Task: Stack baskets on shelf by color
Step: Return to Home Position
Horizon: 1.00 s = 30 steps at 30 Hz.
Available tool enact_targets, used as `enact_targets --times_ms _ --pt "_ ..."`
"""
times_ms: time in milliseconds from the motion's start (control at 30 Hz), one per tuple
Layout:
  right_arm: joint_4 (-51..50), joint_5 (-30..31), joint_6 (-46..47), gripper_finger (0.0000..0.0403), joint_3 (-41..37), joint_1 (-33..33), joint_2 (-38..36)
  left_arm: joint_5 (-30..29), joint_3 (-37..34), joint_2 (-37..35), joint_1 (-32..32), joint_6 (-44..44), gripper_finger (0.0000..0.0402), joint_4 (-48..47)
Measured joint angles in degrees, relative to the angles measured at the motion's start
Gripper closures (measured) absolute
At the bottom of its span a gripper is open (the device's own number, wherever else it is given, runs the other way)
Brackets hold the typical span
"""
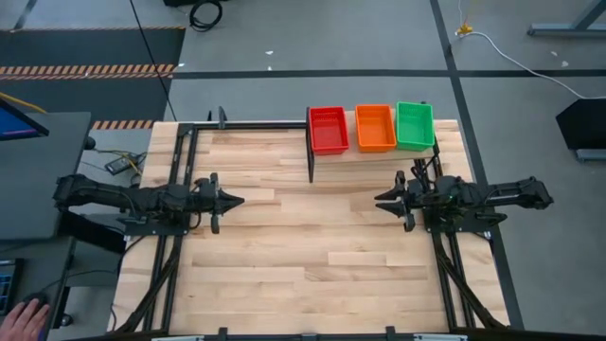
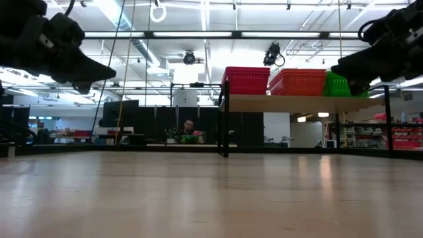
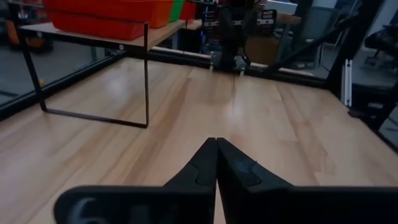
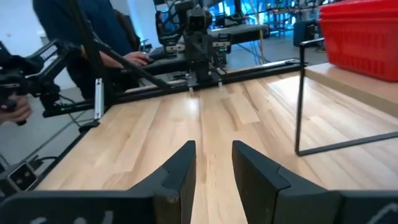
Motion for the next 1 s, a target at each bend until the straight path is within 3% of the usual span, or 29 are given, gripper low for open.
enact_targets --times_ms 367,733,1000 --pt "-0.12 -0.6 -0.03 0.0293 0.0 -0.01 2.77 4.82 -1.56 -1.03 0.0 6.41 0.0395 3.56" --pt "1.86 4.34 -4.19 0.0293 0.0 -0.02 4.7 3.27 -1.58 -1.84 0.13 10.64 0.0395 7.22" --pt "0.8 1.05 -2.62 0.0293 0.0 0.04 4.72 3.57 -1.6 -1.75 0.11 5.91 0.0376 -2.81"
